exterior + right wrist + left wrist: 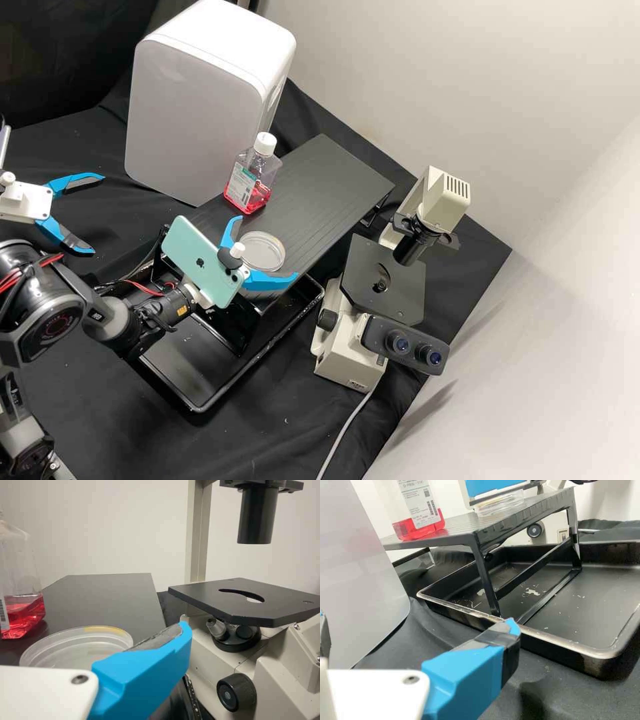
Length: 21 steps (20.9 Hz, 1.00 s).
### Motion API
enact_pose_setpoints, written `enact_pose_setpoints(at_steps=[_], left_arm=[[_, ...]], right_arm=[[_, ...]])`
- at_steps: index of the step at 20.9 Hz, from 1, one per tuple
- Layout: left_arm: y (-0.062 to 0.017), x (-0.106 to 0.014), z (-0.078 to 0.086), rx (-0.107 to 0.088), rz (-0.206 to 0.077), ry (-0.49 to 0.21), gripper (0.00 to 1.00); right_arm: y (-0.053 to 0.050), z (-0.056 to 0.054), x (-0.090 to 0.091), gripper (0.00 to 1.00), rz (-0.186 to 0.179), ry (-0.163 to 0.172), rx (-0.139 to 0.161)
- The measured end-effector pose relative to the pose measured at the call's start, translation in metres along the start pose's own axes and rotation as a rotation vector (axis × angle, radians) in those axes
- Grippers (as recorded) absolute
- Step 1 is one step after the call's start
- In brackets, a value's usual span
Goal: Remove the lid from the petri dish
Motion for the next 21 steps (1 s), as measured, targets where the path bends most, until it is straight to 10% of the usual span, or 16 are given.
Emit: enact_pose_setpoints(at_steps=[9, 10, 21], left_arm=[[-0.0018, 0.0008, 0.0004, -0.001, -0.008, 0.000, 1.00], [-0.0018, 0.0008, 0.0002, -0.002, -0.008, 0.001, 1.00], [-0.0002, 0.0028, 0.0003, -0.001, -0.001, 0.000, 1.00]], right_arm=[[-0.0026, -0.0007, 0.0002, 1.00, -0.010, 0.003, 0.000], [-0.0026, -0.0007, 0.0002, 0.00, -0.010, 0.003, 0.000], [-0.0026, -0.0007, 0.0002, 0.00, -0.010, 0.003, 0.000]])
